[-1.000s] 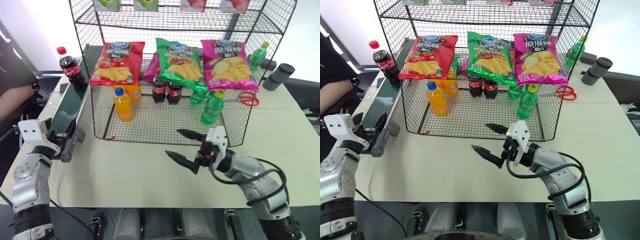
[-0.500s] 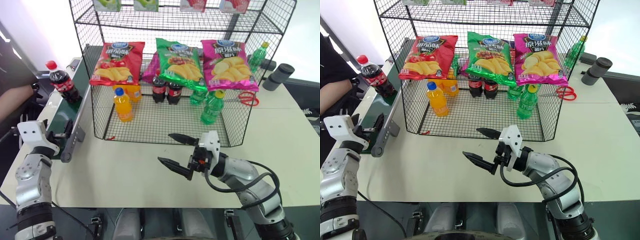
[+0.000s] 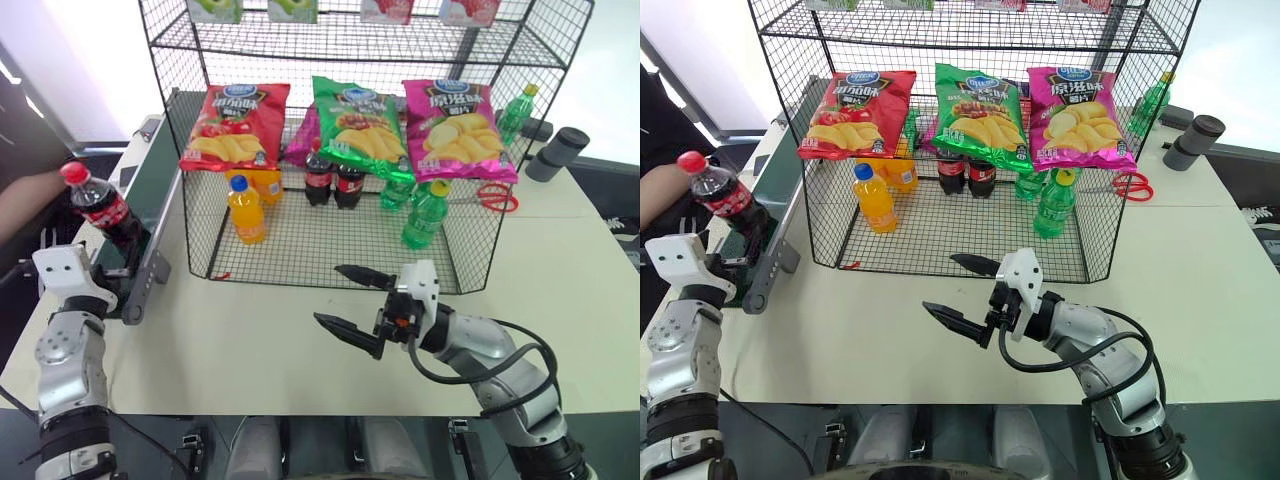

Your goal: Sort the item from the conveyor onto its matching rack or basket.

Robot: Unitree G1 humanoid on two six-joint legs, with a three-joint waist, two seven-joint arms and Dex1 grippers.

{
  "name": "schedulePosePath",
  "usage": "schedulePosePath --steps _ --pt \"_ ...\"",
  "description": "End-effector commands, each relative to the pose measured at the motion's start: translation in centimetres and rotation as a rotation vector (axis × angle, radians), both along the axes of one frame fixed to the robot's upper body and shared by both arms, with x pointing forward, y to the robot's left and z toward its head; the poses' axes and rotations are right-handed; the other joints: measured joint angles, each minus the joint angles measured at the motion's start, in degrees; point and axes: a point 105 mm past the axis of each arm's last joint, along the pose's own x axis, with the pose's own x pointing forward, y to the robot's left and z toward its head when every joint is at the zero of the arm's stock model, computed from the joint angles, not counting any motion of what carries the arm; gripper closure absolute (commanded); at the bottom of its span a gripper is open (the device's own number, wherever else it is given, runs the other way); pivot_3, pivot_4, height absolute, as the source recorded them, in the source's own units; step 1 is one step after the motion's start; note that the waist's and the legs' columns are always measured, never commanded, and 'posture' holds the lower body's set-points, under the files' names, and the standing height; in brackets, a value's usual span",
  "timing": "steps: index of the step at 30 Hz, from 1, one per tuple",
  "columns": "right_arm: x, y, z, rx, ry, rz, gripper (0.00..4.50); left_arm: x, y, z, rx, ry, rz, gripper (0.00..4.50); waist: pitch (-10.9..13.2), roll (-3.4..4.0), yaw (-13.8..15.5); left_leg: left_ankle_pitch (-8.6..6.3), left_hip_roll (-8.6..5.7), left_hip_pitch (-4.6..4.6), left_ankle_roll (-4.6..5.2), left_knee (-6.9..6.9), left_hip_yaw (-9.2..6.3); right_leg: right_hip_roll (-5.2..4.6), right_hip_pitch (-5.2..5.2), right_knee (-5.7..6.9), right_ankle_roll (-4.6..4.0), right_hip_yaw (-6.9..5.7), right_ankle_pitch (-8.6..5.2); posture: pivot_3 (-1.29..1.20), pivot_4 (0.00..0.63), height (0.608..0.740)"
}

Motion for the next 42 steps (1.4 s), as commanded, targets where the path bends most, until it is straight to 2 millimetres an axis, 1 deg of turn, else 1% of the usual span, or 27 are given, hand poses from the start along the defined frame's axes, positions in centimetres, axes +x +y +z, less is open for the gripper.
schedulePosePath --steps 1,6,7,8,9,10,13,16,18,19,20,22,23,25,28,30,34,37,40,42 --pt "-0.3 0.3 1.0 0.033 -0.029 0.020 0.03 0.0 0.3 1.2 0.016 -0.052 0.016 0.00 0.0 0.00 0.0 0.00 0.00 0.00 0.00 0.00 0.00 0.00 0.00 0.00 0.00 0.00 0.00 0.00 0.150 0.740" --pt "-0.3 0.3 1.0 0.035 -0.024 0.022 0.03 0.0 0.3 1.3 0.014 -0.060 0.021 0.00 0.0 0.00 0.0 0.00 0.00 0.00 0.00 0.00 0.00 -0.01 0.00 0.00 0.00 0.00 0.00 0.00 0.150 0.740" --pt "-0.3 0.3 1.0 0.035 -0.022 0.023 0.00 -0.1 0.3 1.3 0.012 -0.064 0.021 0.55 0.0 0.00 0.0 0.00 0.00 0.00 0.00 0.00 0.00 -0.01 0.00 0.00 0.00 0.00 0.00 0.00 0.150 0.740" --pt "-0.3 0.3 1.0 0.035 -0.021 0.023 0.00 -0.2 0.4 1.4 0.014 -0.066 0.021 0.84 0.0 0.00 0.0 0.00 0.00 0.00 0.00 0.00 0.00 -0.01 0.00 0.00 0.00 0.00 0.00 0.00 0.150 0.740" --pt "-0.3 0.2 1.0 0.035 -0.020 0.023 0.00 -0.3 0.4 1.6 0.017 -0.069 0.019 1.31 0.0 0.00 0.0 0.00 0.00 0.00 0.00 0.00 0.00 -0.02 0.00 0.00 0.00 0.00 0.00 0.00 0.150 0.740" --pt "-0.2 0.2 1.0 0.036 -0.018 0.018 0.00 -0.4 0.4 1.7 0.027 -0.067 0.014 1.57 0.0 -0.01 0.1 0.00 0.00 0.00 0.00 0.00 -0.01 -0.02 0.00 0.00 0.00 0.00 0.00 0.00 0.150 0.740" --pt "0.1 -0.1 1.0 0.037 -0.015 -0.010 0.00 -0.5 0.2 2.6 0.040 -0.081 -0.027 1.57 0.0 -0.02 0.0 0.00 0.00 0.00 0.00 0.00 -0.01 -0.04 0.00 0.00 -0.01 0.00 0.00 0.00 0.150 0.740" --pt "0.8 -0.8 0.7 -0.004 -0.029 -0.056 0.00 -0.8 -0.7 4.6 0.040 -0.132 -0.122 1.57 0.0 -0.05 0.0 0.00 0.01 -0.02 -0.01 0.00 -0.02 -0.05 -0.01 -0.01 -0.02 0.00 -0.01 0.00 0.150 0.740" --pt "1.2 -1.2 0.6 -0.021 -0.031 -0.074 0.00 -1.1 -1.7 5.9 0.054 -0.150 -0.209 1.57 0.0 -0.15 0.0 -0.01 0.02 -0.05 -0.01 -0.01 -0.04 -0.07 -0.05 -0.03 -0.03 0.00 -0.01 0.00 0.150 0.740" --pt "1.4 -1.4 0.7 -0.023 -0.033 -0.082 0.00 -1.3 -2.5 6.9 0.051 -0.163 -0.283 1.57 0.0 -0.21 -0.1 -0.01 0.02 -0.07 -0.01 -0.01 -0.04 -0.07 -0.05 -0.04 -0.03 0.00 -0.01 0.00 0.150 0.740" --pt "1.6 -1.6 1.0 -0.014 -0.036 -0.086 0.00 -1.6 -4.1 7.9 0.047 -0.167 -0.395 1.57 0.0 -0.23 -0.1 -0.01 0.02 -0.09 -0.02 -0.02 -0.04 -0.09 -0.08 -0.05 -0.04 0.00 -0.02 0.00 0.150 0.740" --pt "1.9 -1.7 1.5 0.003 -0.039 -0.088 0.00 -2.3 -7.4 9.2 0.028 -0.154 -0.610 1.57 0.0 -0.22 -0.2 -0.02 0.02 -0.12 -0.03 -0.05 -0.06 -0.12 -0.11 -0.08 -0.07 0.00 -0.03 0.00 0.150 0.740" --pt "2.0 -1.7 1.7 0.008 -0.039 -0.085 0.00 -2.6 -9.0 9.3 0.031 -0.130 -0.698 1.57 0.0 -0.21 -0.2 -0.02 0.01 -0.13 -0.04 -0.07 -0.05 -0.16 -0.12 -0.10 -0.18 0.00 -0.08 0.00 0.150 0.740" --pt "2.0 -1.5 1.9 0.006 -0.045 -0.074 0.00 -2.9 -11.8 8.3 0.072 -0.037 -0.830 1.57 0.0 -0.16 -0.1 -0.02 -0.01 -0.13 -0.05 -0.08 -0.05 -0.21 -0.10 -0.14 -0.24 0.00 -0.12 0.00 0.150 0.740" --pt "2.0 -1.1 2.0 0.009 -0.049 -0.061 0.00 -3.1 -15.3 6.8 0.128 0.042 -0.970 1.57 0.0 0.07 -0.2 -0.02 -0.05 -0.08 -0.04 -0.12 -0.02 -0.23 -0.05 -0.19 -0.27 0.03 -0.13 0.00 0.150 0.740" --pt "2.0 -0.7 2.1 0.015 -0.051 -0.053 0.00 -3.2 -17.4 6.0 0.166 0.060 -1.063 1.57 0.0 0.07 -0.4 -0.02 -0.04 -0.08 -0.04 -0.15 -0.02 -0.21 -0.10 -0.16 -0.27 0.02 -0.13 0.00 0.150 0.740" --pt "2.2 -0.1 2.5 0.031 -0.059 -0.045 0.00 -2.8 -22.1 5.1 0.183 0.038 -1.251 1.57 0.0 0.08 -0.1 -0.01 -0.03 -0.11 -0.02 -0.15 -0.02 -0.12 -0.14 -0.12 -0.25 0.01 -0.12 0.00 0.150 0.740" --pt "2.2 0.2 2.7 0.038 -0.063 -0.045 0.00 -2.7 -24.5 4.2 0.209 0.036 -1.361 1.57 0.0 0.08 0.1 0.00 -0.05 -0.12 -0.01 -0.08 0.01 -0.08 -0.10 -0.12 -0.22 0.02 -0.11 0.00 0.150 0.740" --pt "2.1 0.4 2.6 0.039 -0.061 -0.045 0.00 -2.3 -25.7 3.9 0.233 0.027 -1.426 1.57 0.0 0.08 0.0 -0.01 -0.08 -0.14 0.02 -0.07 0.06 0.02 -0.11 -0.14 -0.06 0.04 -0.02 0.00 0.150 0.740" --pt "2.0 0.6 2.7 0.048 -0.059 -0.050 0.00 -2.5 -26.9 3.8 0.237 0.020 -1.496 1.57 0.0 0.07 -0.1 -0.01 -0.05 -0.14 0.03 -0.06 0.07 0.12 -0.13 -0.13 -0.03 0.04 -0.01 0.00 0.150 0.740"
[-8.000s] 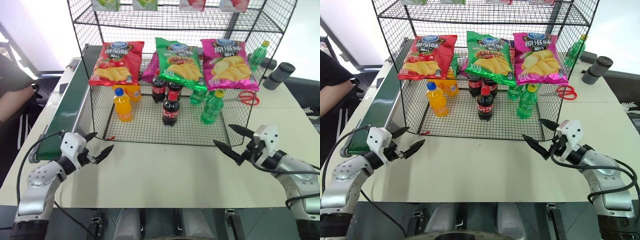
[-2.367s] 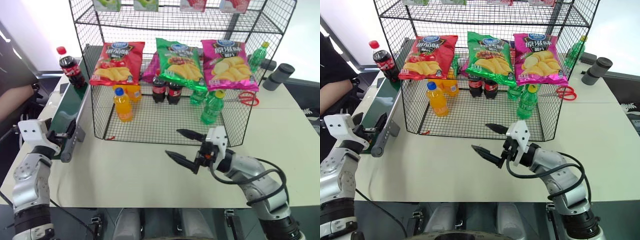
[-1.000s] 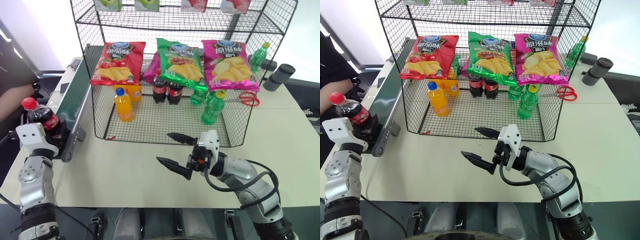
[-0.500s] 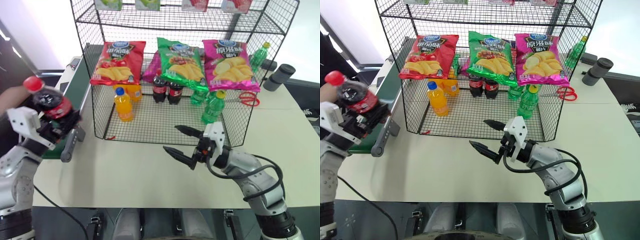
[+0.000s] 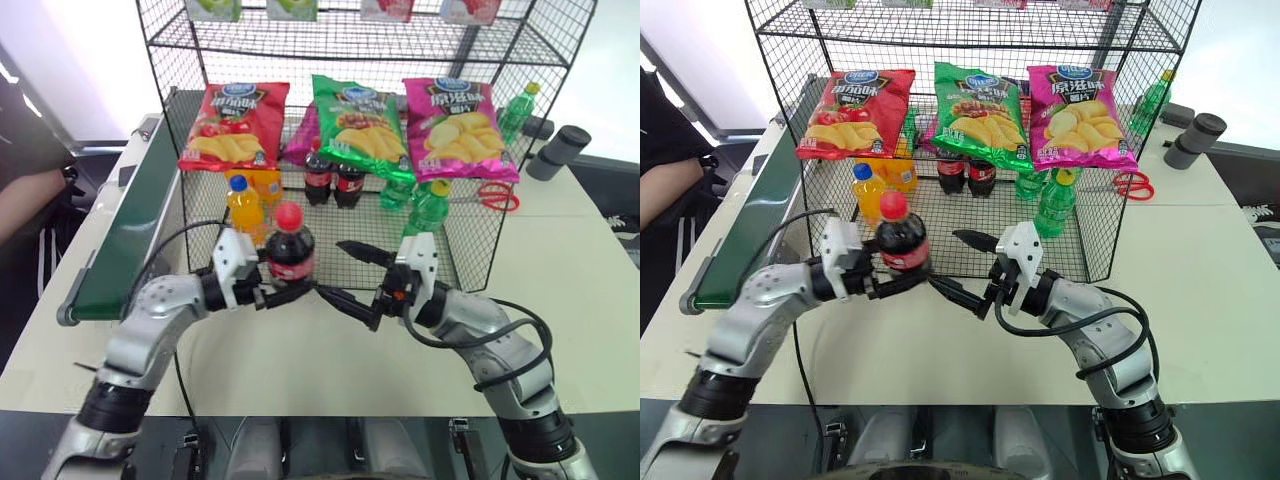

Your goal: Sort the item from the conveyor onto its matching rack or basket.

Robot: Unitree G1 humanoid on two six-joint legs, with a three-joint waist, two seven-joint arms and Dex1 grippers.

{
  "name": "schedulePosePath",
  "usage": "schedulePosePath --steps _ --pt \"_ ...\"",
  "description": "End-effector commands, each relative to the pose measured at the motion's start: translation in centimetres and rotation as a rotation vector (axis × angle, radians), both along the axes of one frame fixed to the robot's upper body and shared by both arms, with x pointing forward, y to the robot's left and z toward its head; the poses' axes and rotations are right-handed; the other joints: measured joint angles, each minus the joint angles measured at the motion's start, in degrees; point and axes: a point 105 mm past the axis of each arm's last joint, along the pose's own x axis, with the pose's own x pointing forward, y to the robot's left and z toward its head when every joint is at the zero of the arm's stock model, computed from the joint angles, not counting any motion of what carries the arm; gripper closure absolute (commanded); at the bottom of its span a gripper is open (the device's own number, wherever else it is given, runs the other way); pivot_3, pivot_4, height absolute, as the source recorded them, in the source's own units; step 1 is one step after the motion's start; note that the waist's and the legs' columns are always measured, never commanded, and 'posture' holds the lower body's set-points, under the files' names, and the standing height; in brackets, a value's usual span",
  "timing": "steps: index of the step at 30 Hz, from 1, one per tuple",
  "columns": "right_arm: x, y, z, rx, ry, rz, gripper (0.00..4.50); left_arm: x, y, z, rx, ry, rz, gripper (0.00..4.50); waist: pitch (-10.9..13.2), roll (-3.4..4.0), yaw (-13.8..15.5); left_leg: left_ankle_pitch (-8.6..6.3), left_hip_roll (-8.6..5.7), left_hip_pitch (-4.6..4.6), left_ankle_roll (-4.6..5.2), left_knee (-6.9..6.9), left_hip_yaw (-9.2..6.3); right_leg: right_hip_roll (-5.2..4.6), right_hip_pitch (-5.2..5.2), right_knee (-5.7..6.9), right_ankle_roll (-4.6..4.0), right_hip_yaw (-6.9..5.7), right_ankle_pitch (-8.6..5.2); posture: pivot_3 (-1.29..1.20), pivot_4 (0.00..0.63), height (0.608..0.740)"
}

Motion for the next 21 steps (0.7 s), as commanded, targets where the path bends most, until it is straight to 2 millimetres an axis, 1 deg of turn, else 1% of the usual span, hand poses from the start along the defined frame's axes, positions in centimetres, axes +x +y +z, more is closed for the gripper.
schedulePosePath --steps 1,3,8,15,17,19,20,21 --pt "-0.5 0.7 1.0 0.030 -0.035 0.008 0.00 -0.5 -1.6 1.2 -0.010 -0.076 -0.117 1.57 0.0 0.00 0.1 0.00 0.02 0.00 0.00 0.01 -0.01 0.05 0.00 0.02 0.01 0.00 0.00 0.00 0.150 0.740" --pt "-0.5 0.7 1.0 0.031 -0.035 -0.001 0.00 -0.6 -2.3 1.1 0.000 -0.087 -0.156 1.57 0.0 0.00 0.2 0.00 0.03 0.00 0.01 0.02 -0.04 0.24 0.00 0.04 0.01 -0.01 0.00 0.00 0.150 0.740" --pt "-0.7 0.6 0.8 0.029 -0.029 -0.009 0.00 -0.4 -3.2 0.8 0.012 -0.099 -0.192 1.57 0.0 -0.01 0.1 0.00 0.03 0.00 0.01 0.07 -0.02 0.27 0.01 0.06 0.03 -0.01 0.00 0.00 0.150 0.740" --pt "-1.0 0.9 0.4 0.034 0.004 0.023 0.00 -0.2 -3.8 1.0 0.015 -0.115 -0.201 1.57 0.0 -0.01 0.2 0.00 0.04 0.01 0.01 0.08 -0.04 0.31 0.01 0.07 0.04 -0.01 0.00 0.00 0.150 0.740" --pt "-1.1 1.0 0.4 0.040 0.012 0.034 0.54 -0.3 -3.9 1.1 0.012 -0.118 -0.202 1.57 0.0 -0.01 0.2 0.00 0.04 0.01 0.01 0.08 -0.04 0.31 0.01 0.07 0.04 0.00 0.00 0.00 0.150 0.740" --pt "-1.0 1.0 0.5 0.039 0.008 0.032 1.29 -0.4 -4.0 1.1 0.004 -0.102 -0.207 1.57 0.0 -0.02 0.2 0.00 0.04 0.01 0.01 0.08 -0.04 0.30 0.02 0.07 0.04 0.00 0.00 0.00 0.150 0.740" --pt "-0.9 1.0 0.5 0.035 0.003 0.027 1.56 -0.5 -3.9 1.1 0.000 -0.090 -0.210 1.57 0.0 -0.02 0.1 0.00 0.04 0.00 0.01 0.08 -0.05 0.31 0.02 0.07 0.04 -0.01 0.00 0.00 0.150 0.740" --pt "-0.8 0.9 0.5 0.032 -0.001 0.022 1.56 -0.5 -3.9 1.1 -0.003 -0.082 -0.212 1.57 0.0 -0.02 0.1 0.00 0.04 0.01 0.01 0.08 -0.05 0.31 0.01 0.08 0.04 0.00 0.00 0.00 0.150 0.740"
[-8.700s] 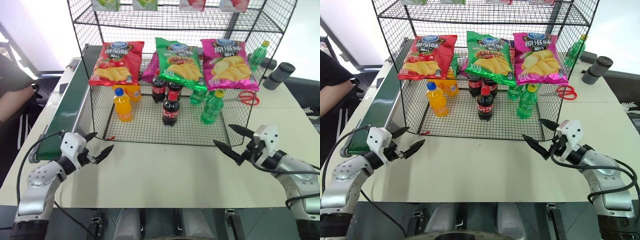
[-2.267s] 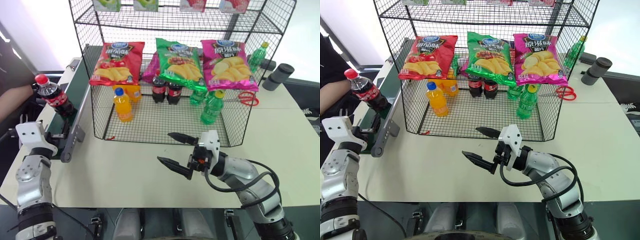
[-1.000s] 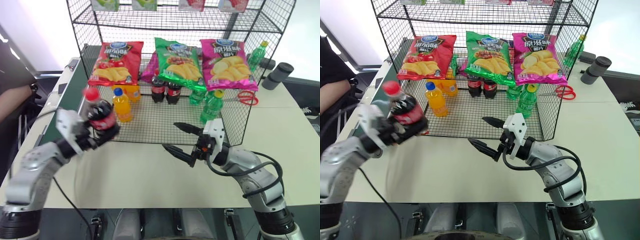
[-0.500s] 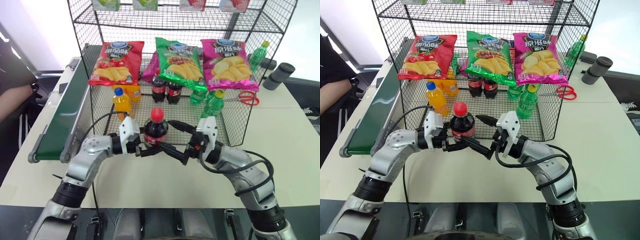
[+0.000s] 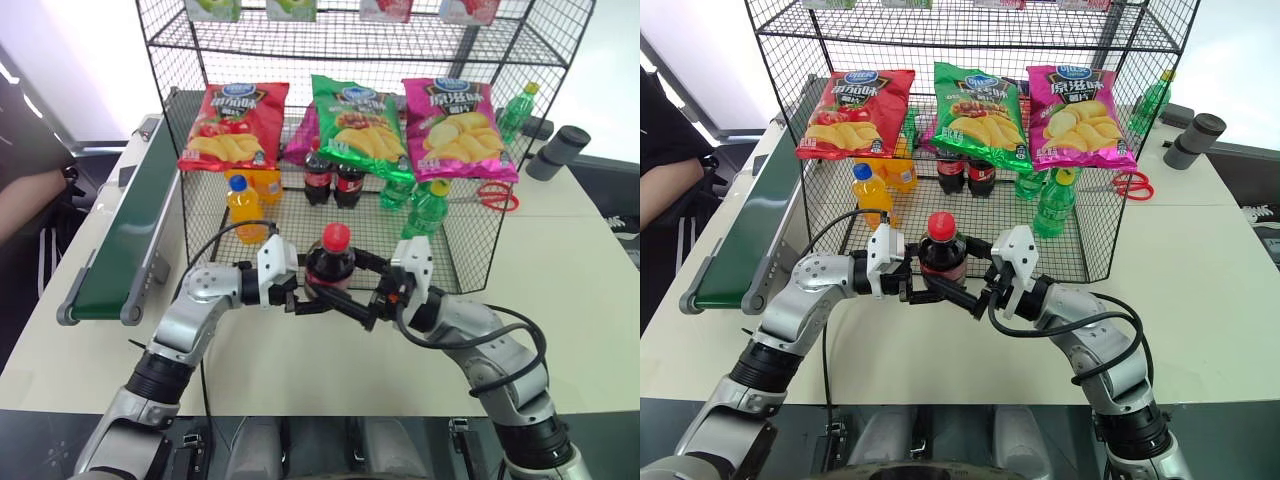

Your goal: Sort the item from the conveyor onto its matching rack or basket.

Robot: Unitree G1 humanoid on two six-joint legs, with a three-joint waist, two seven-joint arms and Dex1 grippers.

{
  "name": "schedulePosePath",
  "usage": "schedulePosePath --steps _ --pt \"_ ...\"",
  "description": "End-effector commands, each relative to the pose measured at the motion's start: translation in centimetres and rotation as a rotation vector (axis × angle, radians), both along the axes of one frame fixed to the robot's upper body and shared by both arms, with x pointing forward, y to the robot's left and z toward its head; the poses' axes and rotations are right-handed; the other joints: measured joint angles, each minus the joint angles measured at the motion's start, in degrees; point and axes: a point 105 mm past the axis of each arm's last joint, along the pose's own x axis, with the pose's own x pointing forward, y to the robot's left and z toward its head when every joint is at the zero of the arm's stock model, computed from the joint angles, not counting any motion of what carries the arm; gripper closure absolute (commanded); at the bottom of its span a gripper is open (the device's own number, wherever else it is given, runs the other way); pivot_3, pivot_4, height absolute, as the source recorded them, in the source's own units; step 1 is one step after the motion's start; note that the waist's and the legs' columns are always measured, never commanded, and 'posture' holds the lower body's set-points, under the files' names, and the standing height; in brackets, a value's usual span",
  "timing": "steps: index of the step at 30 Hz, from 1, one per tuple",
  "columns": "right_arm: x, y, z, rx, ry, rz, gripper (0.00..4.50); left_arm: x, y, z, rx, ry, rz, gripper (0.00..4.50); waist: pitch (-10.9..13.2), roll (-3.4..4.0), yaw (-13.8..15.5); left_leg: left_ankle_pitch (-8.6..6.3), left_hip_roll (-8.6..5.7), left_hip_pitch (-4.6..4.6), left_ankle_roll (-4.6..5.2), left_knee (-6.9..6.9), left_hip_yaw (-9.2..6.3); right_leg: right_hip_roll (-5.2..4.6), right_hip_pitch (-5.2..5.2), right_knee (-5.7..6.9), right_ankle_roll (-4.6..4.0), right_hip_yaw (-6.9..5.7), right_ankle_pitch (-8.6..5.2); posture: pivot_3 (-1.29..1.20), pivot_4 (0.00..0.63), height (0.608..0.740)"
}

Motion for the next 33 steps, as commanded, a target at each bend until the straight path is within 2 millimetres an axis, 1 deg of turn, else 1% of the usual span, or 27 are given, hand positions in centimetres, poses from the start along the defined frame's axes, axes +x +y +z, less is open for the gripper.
schedulePosePath --steps 1,2,3,6,9,12,14,15,16,18,21,24,28,33 --pt "-0.5 0.5 1.0 0.019 -0.043 0.033 1.56 -0.4 -0.4 1.7 -0.044 -0.026 -0.033 1.07 0.0 0.00 0.0 0.00 0.01 0.00 0.00 0.00 -0.01 0.01 0.00 0.00 0.00 0.00 0.00 0.00 0.150 0.740" --pt "-0.4 0.5 1.0 0.018 -0.044 0.029 1.56 -0.4 -0.3 1.6 -0.043 -0.021 -0.027 0.53 0.0 0.00 0.0 0.00 0.01 0.00 0.00 0.00 -0.01 0.02 0.00 0.00 0.00 0.00 0.00 0.00 0.150 0.740" --pt "-0.3 0.4 1.0 0.017 -0.046 0.025 1.56 -0.2 0.0 1.6 -0.037 -0.034 -0.004 0.08 0.0 0.00 0.0 0.00 0.01 0.00 0.00 0.00 -0.02 0.03 0.00 0.01 0.00 0.00 0.00 0.00 0.150 0.740" --pt "0.2 0.0 0.9 0.012 -0.060 -0.004 1.56 0.7 1.2 1.0 -0.013 -0.048 0.080 0.03 0.0 0.00 0.0 0.00 0.01 0.00 0.00 0.00 -0.02 0.03 0.00 0.01 0.00 0.00 0.00 0.00 0.150 0.740" --pt "0.8 -0.4 1.0 0.015 -0.073 -0.043 1.56 1.0 2.6 0.6 -0.006 -0.047 0.144 0.03 0.0 0.00 -0.1 0.00 0.02 0.01 0.00 0.00 -0.01 0.03 -0.01 0.01 0.00 0.01 0.00 0.00 0.150 0.740" --pt "2.7 -1.5 1.0 0.030 -0.096 -0.155 1.56 1.4 5.7 -0.3 -0.033 0.027 0.293 0.03 0.0 0.00 -0.3 0.00 0.05 0.02 0.00 0.00 -0.02 0.04 -0.01 0.03 0.00 0.01 0.00 0.00 0.150 0.740" --pt "4.0 -2.0 0.5 0.025 -0.093 -0.223 1.56 1.2 7.7 -0.9 -0.049 0.050 0.379 0.03 0.0 0.00 -0.4 0.00 0.07 0.05 0.00 0.00 -0.01 0.02 -0.02 0.05 0.00 0.02 0.00 0.00 0.150 0.740" --pt "4.5 -2.2 0.1 0.017 -0.093 -0.250 1.56 1.0 8.4 -1.0 -0.058 0.056 0.410 0.03 0.0 0.00 -0.3 0.00 0.07 0.05 0.00 0.00 -0.01 -0.01 -0.02 0.08 0.00 0.03 0.00 0.00 0.150 0.740" --pt "5.5 -2.5 -0.4 0.011 -0.101 -0.304 1.56 0.8 9.2 -1.1 -0.070 0.063 0.455 0.03 0.0 0.00 -0.2 0.00 0.07 0.05 0.00 0.00 -0.01 -0.02 -0.02 0.08 0.00 0.03 0.00 0.00 0.150 0.740" --pt "6.8 -2.9 -1.2 0.013 -0.101 -0.377 1.56 0.6 10.1 -1.1 -0.086 0.067 0.512 0.03 0.0 0.01 -0.1 0.00 0.05 0.04 0.00 0.00 -0.01 -0.08 -0.01 0.07 0.00 0.04 0.00 0.00 0.150 0.740" --pt "8.6 -2.7 -1.6 0.043 -0.129 -0.444 1.56 -0.2 11.8 -1.1 -0.093 0.063 0.592 0.03 0.0 0.02 -0.2 0.00 0.01 0.03 0.00 0.00 0.02 -0.21 -0.01 0.06 -0.01 0.04 0.00 0.00 0.150 0.740" --pt "9.8 -1.8 -1.6 0.069 -0.152 -0.457 1.56 -0.6 12.3 -0.7 -0.114 0.068 0.620 0.03 0.0 0.06 -0.3 0.00 0.01 0.03 0.00 -0.01 0.05 -0.26 -0.03 0.07 0.00 0.05 0.00 0.00 0.150 0.740" --pt "11.7 -0.8 -2.4 0.084 -0.142 -0.496 1.56 -1.3 12.0 -0.2 -0.119 0.062 0.621 0.03 0.1 0.08 -0.5 0.00 0.02 0.05 -0.01 -0.01 0.05 -0.27 -0.04 0.11 -0.01 0.05 0.00 0.00 0.150 0.740" --pt "13.2 -0.4 -3.3 0.111 -0.116 -0.544 1.56 -1.4 11.7 0.3 -0.121 0.059 0.625 0.03 0.1 0.09 -0.5 0.00 0.02 0.05 -0.02 -0.05 0.03 -0.31 -0.04 0.12 -0.01 0.03 0.00 0.00 0.150 0.740"
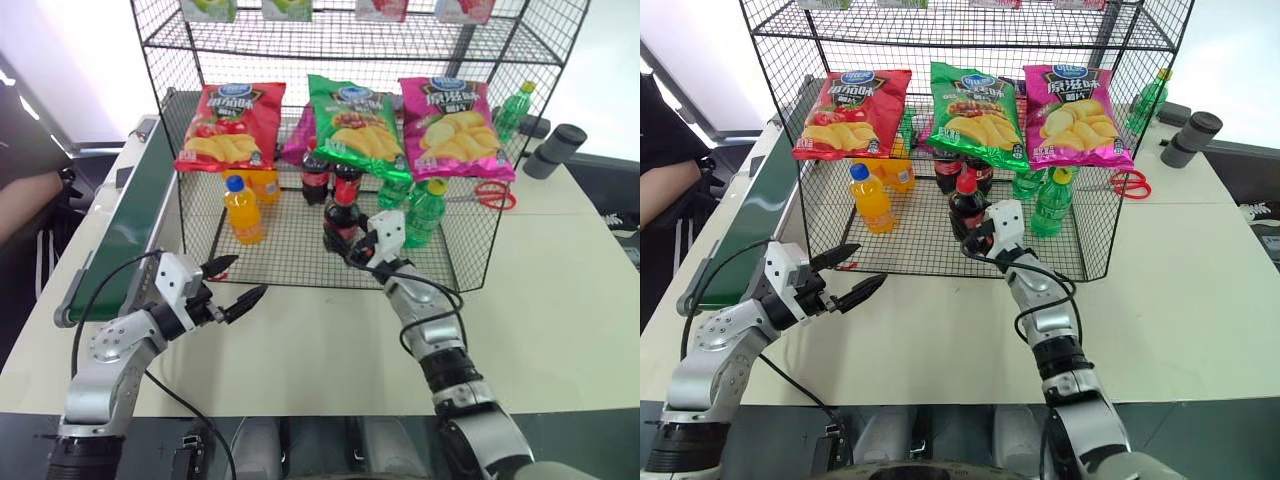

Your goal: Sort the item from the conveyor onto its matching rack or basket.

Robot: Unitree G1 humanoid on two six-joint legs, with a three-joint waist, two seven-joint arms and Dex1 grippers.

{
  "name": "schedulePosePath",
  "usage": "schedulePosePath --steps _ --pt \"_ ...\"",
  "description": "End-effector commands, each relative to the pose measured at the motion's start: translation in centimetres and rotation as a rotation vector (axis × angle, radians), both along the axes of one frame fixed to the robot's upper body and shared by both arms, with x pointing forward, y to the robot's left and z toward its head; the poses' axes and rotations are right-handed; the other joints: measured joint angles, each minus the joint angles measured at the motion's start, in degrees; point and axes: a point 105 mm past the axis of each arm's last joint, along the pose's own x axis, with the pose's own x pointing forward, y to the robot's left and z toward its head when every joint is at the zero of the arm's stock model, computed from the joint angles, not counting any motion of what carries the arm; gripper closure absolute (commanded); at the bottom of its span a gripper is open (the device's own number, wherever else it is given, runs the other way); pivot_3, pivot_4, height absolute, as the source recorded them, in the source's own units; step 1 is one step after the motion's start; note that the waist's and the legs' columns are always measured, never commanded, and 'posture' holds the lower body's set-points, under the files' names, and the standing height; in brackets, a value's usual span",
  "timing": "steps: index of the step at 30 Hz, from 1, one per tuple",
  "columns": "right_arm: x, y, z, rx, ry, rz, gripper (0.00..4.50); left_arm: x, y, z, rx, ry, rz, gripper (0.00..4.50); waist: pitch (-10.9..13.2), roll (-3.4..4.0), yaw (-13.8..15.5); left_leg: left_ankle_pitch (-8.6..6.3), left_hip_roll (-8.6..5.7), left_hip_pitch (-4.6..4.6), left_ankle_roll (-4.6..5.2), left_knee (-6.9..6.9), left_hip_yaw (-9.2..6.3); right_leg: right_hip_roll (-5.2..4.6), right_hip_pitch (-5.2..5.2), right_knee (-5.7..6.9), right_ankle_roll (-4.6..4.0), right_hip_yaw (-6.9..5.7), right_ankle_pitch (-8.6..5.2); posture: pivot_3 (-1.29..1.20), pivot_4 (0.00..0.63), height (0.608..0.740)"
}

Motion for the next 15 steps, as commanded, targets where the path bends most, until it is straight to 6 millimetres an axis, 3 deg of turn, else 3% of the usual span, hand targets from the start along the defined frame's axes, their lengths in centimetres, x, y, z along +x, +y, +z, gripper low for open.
schedulePosePath --steps 1,15 --pt "1.2 0.1 1.6 0.041 -0.069 -0.036 1.56 -0.1 -0.1 1.4 0.001 -0.044 0.003 0.03 0.0 0.01 -0.1 0.00 -0.01 0.00 0.00 0.00 0.03 -0.02 0.00 -0.01 0.00 0.01 0.00 0.00 0.150 0.740" --pt "2.5 1.3 0.4 0.060 -0.010 -0.029 1.56 1.0 -1.8 2.6 -0.007 -0.050 -0.031 0.03 0.0 0.02 -1.6 0.01 -0.01 0.00 -0.03 -0.02 0.03 -0.06 -0.02 0.02 0.00 0.01 0.01 0.00 0.150 0.740"
